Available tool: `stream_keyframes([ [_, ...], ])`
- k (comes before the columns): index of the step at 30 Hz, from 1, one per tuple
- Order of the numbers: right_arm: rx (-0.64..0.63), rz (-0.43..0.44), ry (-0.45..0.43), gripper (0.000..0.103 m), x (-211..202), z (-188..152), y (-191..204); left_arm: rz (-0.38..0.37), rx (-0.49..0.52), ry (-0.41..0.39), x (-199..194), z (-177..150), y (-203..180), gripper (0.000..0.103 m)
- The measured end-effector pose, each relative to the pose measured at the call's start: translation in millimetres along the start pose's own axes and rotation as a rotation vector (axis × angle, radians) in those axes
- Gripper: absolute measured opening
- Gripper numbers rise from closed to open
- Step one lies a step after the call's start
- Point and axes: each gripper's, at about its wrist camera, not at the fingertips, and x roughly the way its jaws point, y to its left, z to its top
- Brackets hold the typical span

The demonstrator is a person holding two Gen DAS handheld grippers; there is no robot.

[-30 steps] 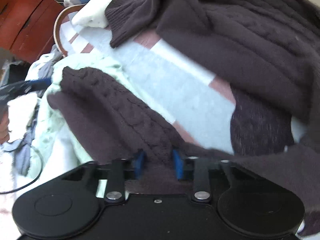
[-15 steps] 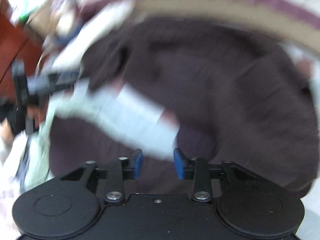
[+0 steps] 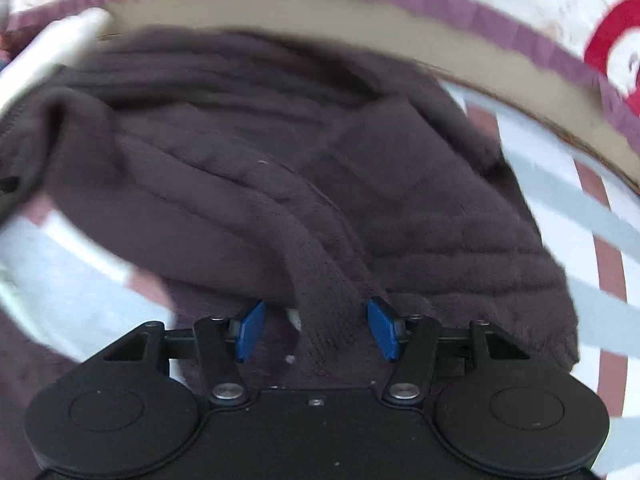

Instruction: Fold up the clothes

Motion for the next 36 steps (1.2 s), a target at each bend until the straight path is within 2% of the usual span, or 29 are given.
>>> stream_keyframes([
  [1, 0.031, 0.019, -0.032, 0.052, 0, -2, -5, -0.007, 0.010, 0.005, 3, 0, -2, 0.060],
  [2, 0.041, 0.027, -0.056, 0.036, -3, -4, -10, -0.013, 0.030, 0.009, 6, 0, -4, 0.055],
  [3, 0.035, 0.025, -0.086, 0.008, -8, -5, -13, -0.018, 0.058, 0.012, 7, 0, -7, 0.037],
  [4, 0.044, 0.055, -0.116, 0.009, -14, -5, -16, 0.002, 0.085, 0.002, 6, 0, -10, 0.005],
  [5, 0.056, 0.088, -0.146, 0.009, -21, -4, -18, 0.045, 0.111, -0.021, 1, 0, -13, 0.000],
  [6, 0.079, 0.141, -0.189, 0.009, -31, -4, -23, 0.088, 0.136, -0.044, -4, 0, -16, 0.000],
  [8, 0.068, 0.189, -0.282, 0.008, -55, -5, -27, 0.167, 0.084, -0.103, -26, -2, -7, 0.000],
  [11, 0.049, 0.155, -0.287, 0.008, -84, -10, -24, 0.262, -0.092, -0.141, -63, -11, 25, 0.000],
  [13, 0.042, 0.142, -0.283, 0.007, -103, -14, -23, 0.267, -0.156, -0.122, -78, -20, 41, 0.000],
  [16, -0.035, 0.022, -0.230, 0.007, -101, -17, -16, 0.154, -0.142, -0.132, -83, -30, 43, 0.007],
  [18, -0.016, 0.054, -0.194, 0.007, -97, -18, -23, 0.081, -0.104, -0.142, -78, -31, 33, 0.032],
  [19, 0.026, 0.125, -0.160, 0.007, -92, -19, -31, 0.051, -0.079, -0.143, -73, -30, 25, 0.056],
  [20, 0.060, 0.140, -0.149, 0.007, -89, -21, -38, 0.027, -0.048, -0.146, -66, -30, 16, 0.064],
  [22, 0.126, 0.154, -0.133, 0.007, -82, -26, -49, -0.019, 0.082, -0.156, -53, -29, -5, 0.064],
  [24, 0.167, 0.161, -0.130, 0.007, -80, -30, -56, -0.013, 0.212, -0.143, -38, -28, -24, 0.064],
  [29, 0.157, 0.145, -0.134, 0.007, -74, -29, -53, 0.004, 0.278, -0.106, -11, -11, -41, 0.056],
  [30, 0.153, 0.158, -0.132, 0.007, -71, -28, -53, 0.008, 0.291, -0.099, -5, -7, -45, 0.056],
  [32, 0.128, 0.243, -0.157, 0.008, -73, -29, -52, -0.012, 0.283, -0.082, 2, -3, -48, 0.059],
  [36, 0.069, 0.284, -0.199, 0.009, -82, -30, -46, -0.018, 0.268, -0.064, 14, 0, -50, 0.063],
])
